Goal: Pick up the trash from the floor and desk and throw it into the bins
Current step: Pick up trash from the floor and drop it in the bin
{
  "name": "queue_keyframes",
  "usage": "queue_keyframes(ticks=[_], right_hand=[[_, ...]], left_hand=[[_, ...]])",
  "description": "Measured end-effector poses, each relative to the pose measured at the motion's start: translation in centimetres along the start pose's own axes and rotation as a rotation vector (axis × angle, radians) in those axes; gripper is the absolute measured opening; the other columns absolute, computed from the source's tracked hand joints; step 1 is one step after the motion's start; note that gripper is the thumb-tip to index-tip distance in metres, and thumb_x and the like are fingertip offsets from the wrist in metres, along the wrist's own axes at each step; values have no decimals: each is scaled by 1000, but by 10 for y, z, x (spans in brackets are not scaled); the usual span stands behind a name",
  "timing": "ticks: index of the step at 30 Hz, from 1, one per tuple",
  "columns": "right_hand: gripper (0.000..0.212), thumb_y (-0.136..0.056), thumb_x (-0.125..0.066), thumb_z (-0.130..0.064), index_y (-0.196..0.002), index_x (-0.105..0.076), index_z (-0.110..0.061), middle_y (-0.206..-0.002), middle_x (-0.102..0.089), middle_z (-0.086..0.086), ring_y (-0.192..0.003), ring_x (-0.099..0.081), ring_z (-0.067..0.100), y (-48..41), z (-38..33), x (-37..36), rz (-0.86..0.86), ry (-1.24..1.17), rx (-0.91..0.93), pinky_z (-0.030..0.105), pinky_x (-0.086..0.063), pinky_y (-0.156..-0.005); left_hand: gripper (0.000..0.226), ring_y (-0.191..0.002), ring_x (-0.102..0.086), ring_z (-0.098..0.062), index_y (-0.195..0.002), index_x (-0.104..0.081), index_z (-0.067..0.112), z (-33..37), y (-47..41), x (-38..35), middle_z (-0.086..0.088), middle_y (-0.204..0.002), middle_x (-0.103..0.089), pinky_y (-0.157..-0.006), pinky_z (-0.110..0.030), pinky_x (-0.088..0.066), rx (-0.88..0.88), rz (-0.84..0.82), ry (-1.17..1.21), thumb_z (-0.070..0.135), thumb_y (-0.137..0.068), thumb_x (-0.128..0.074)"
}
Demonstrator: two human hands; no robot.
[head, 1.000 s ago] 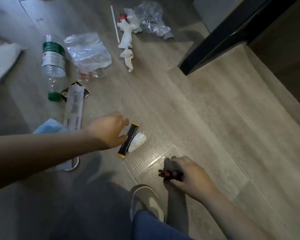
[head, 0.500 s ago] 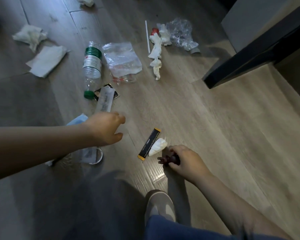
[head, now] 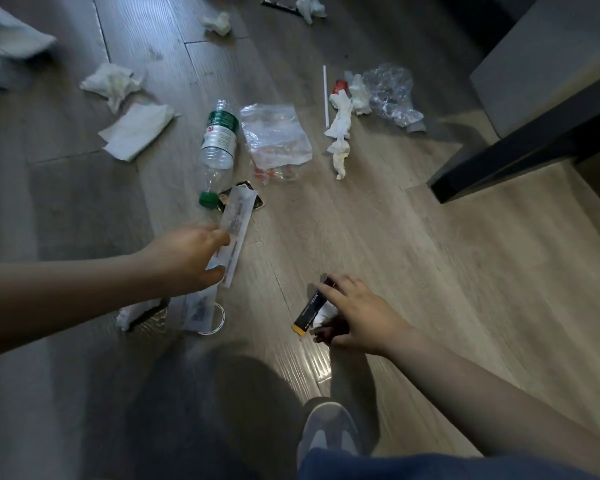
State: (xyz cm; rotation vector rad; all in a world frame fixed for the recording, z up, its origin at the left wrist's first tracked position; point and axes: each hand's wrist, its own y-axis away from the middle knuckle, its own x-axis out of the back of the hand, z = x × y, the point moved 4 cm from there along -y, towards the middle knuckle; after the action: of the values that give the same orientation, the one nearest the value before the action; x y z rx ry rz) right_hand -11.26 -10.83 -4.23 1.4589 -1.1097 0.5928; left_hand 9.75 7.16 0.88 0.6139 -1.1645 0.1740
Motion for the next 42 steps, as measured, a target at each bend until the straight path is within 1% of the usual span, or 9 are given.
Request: queue_keyframes(ticks=[4,8,15,19,23,28,33,37,42], right_hand=[[82,-78,-71,-42,-147,-28,-30,-149,-26,3,-133,-32,24,-11,0,-1,-27,49,-5,37,-42,-104],[69,-79,-70,-40,-139,-38,-29,-136,-36,4,-119,-44,24,-17,-1,-1,-2,75,-7,37,-47,-93],[63,-80,-72,-33,-135,-42,-23,-137,-34,4,-118,-44,23,-19,-3,-2,-31,11,-19,33,-44,-95],[61,-79,-72,-37,-131,-45,-22,-132,-38,2,-116,-46,20,-20,-2,-5,-7,-23,-36,30,-44,-96],[45,-76,-71,-32,-112,-52,-15,-120,-43,3,-109,-48,21,-25,-2,-5,-3,0,-76,29,-43,-88],[35,-78,-69,-27,-107,-54,-14,-113,-49,3,-105,-51,22,-33,-4,-4,25,12,-113,31,-45,-85],[28,-78,-65,-25,-104,-57,-15,-108,-56,4,-99,-56,24,-43,-2,0,78,-22,-164,30,-40,-75],[24,-79,-63,-26,-99,-57,-15,-105,-58,5,-95,-57,26,-50,0,1,116,-56,-190,29,-35,-70],[26,-79,-63,-27,-102,-58,-15,-105,-58,5,-95,-58,24,-54,2,1,152,-106,-219,29,-41,-74]], left_hand=[[48,-107,-50,-19,-124,-52,16,-1,-4,1,-3,-121,-52,-87,-31,-47,9,-7,6,42,-85,-62],[53,-112,-49,-22,-125,-50,14,-5,-1,-2,-4,-128,-48,-88,-33,-47,41,-35,5,45,-84,-61],[58,-114,-47,-24,-125,-45,14,-22,16,-12,-7,-131,-46,-92,-36,-44,134,-65,43,49,-82,-60],[74,-121,-42,-26,-137,-35,15,-35,24,-21,-6,-136,-41,-97,-38,-42,208,-71,91,53,-79,-62],[92,-133,-31,-32,-145,-24,16,-46,25,-28,-11,-148,-28,-106,-42,-37,263,-83,78,58,-75,-64],[112,-140,-20,-38,-151,-8,20,-51,23,-38,-15,-157,-8,-111,-47,-32,314,-127,92,66,-68,-68],[118,-138,-23,-37,-151,-3,24,-49,19,-48,-12,-156,-7,-109,-47,-35,355,-135,143,66,-65,-71],[126,-139,-17,-36,-151,2,28,-46,18,-54,-9,-156,-1,-108,-48,-35,338,-146,156,66,-59,-75],[128,-140,-9,-36,-150,8,34,-45,17,-58,-4,-155,9,-108,-50,-34,269,-170,131,58,-60,-80]])
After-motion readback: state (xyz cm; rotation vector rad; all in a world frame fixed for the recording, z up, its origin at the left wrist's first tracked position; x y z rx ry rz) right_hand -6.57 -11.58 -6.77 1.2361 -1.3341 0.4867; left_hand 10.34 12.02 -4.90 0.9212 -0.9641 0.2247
